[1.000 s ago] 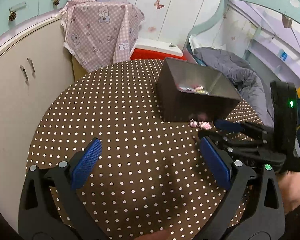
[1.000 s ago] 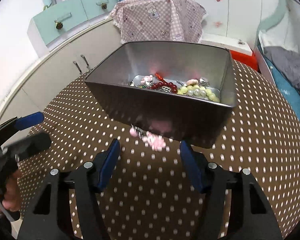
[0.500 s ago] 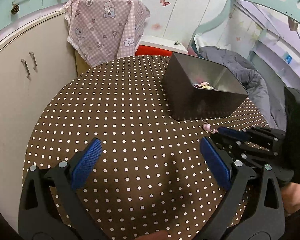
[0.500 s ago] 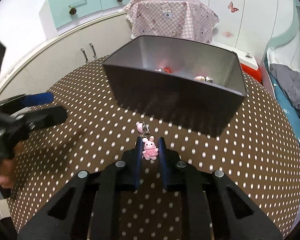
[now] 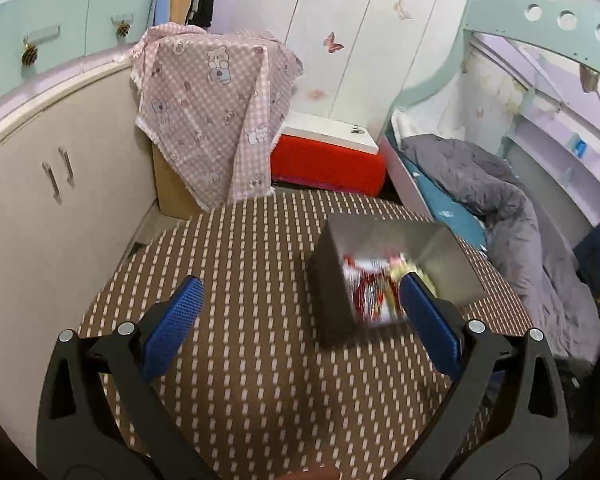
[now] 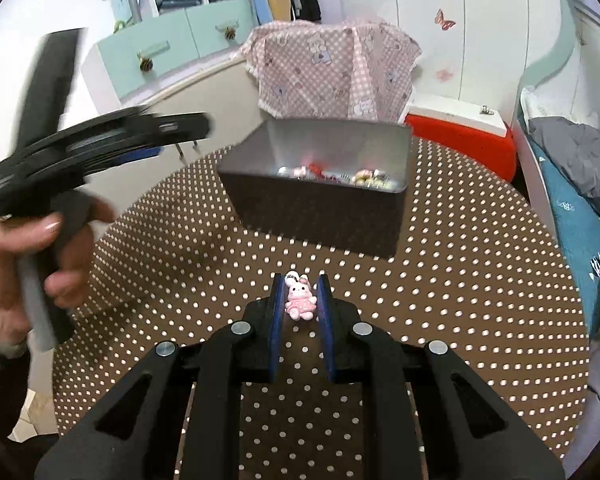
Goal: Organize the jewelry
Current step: 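Lower the pink bunny charm into the grey box and open the right gripper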
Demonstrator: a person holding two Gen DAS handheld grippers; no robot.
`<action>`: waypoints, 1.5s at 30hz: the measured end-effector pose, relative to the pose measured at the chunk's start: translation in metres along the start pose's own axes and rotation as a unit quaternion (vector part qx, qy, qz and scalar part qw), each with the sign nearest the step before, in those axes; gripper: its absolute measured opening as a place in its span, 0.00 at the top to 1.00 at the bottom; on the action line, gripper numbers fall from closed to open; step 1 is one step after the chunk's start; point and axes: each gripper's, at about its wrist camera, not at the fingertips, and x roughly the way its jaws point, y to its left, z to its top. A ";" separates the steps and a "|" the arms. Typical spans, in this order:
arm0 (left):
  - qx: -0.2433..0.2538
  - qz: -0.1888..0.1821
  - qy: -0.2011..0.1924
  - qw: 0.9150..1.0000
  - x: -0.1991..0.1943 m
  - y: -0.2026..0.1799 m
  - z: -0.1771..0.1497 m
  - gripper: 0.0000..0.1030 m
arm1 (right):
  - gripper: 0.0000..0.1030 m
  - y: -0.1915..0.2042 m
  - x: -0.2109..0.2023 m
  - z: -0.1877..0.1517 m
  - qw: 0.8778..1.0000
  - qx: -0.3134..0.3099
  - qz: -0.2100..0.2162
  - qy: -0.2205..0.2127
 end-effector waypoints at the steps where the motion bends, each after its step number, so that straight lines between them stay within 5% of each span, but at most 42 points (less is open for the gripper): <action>1: 0.004 0.009 0.003 1.000 0.008 -0.003 0.004 0.07 | 0.86 -0.001 -0.004 0.002 1.000 0.000 0.001 -0.004; 2: 0.010 0.020 0.008 1.000 0.017 -0.006 0.007 0.11 | 0.86 -0.001 -0.010 0.005 1.000 0.000 0.001 -0.010; 4: 0.014 0.025 0.042 0.999 0.038 -0.009 0.008 0.44 | 0.86 -0.002 -0.020 0.011 1.000 -0.001 0.002 -0.021; 6: 0.008 -0.002 0.074 0.997 0.055 -0.008 0.006 0.66 | 0.86 -0.001 -0.031 0.021 0.999 -0.003 0.002 -0.036; 9: 0.034 -0.018 0.084 0.996 0.058 -0.020 -0.005 0.84 | 0.86 -0.002 -0.047 0.039 0.998 -0.008 0.004 -0.058; 20: 0.030 -0.027 0.084 0.996 0.014 -0.023 -0.045 0.84 | 0.86 0.018 -0.070 0.090 0.993 -0.044 0.012 -0.107; 30: 0.017 -0.033 0.086 0.996 0.001 -0.017 -0.051 0.84 | 0.85 0.015 -0.029 0.084 0.998 -0.012 0.025 -0.050; 31: 0.018 -0.033 0.087 0.996 0.001 -0.016 -0.051 0.82 | 0.82 0.010 -0.024 0.082 0.999 0.002 0.024 -0.044; 32: 0.019 -0.031 0.085 0.996 -0.001 -0.014 -0.052 0.80 | 0.68 0.005 -0.018 0.080 0.999 0.017 0.024 -0.035; 33: 0.022 -0.023 0.080 0.996 -0.003 -0.014 -0.051 0.70 | 0.44 -0.001 -0.014 0.077 0.999 0.032 0.022 -0.029; 34: 0.022 -0.017 0.073 0.997 -0.007 -0.013 -0.050 0.45 | 0.34 -0.007 -0.012 0.073 0.998 0.047 0.011 -0.030; 36: 0.020 -0.007 0.045 0.999 -0.016 -0.010 -0.048 0.18 | 0.20 -0.013 -0.015 0.069 0.997 0.061 0.011 -0.037; 38: 0.025 0.005 0.026 0.999 -0.025 -0.009 -0.045 0.13 | 0.07 -0.020 -0.023 0.068 0.995 0.084 0.001 -0.049; 45: 0.031 0.027 0.003 0.999 -0.052 -0.008 -0.035 0.12 | 0.07 -0.026 -0.054 0.070 0.990 0.115 -0.029 -0.075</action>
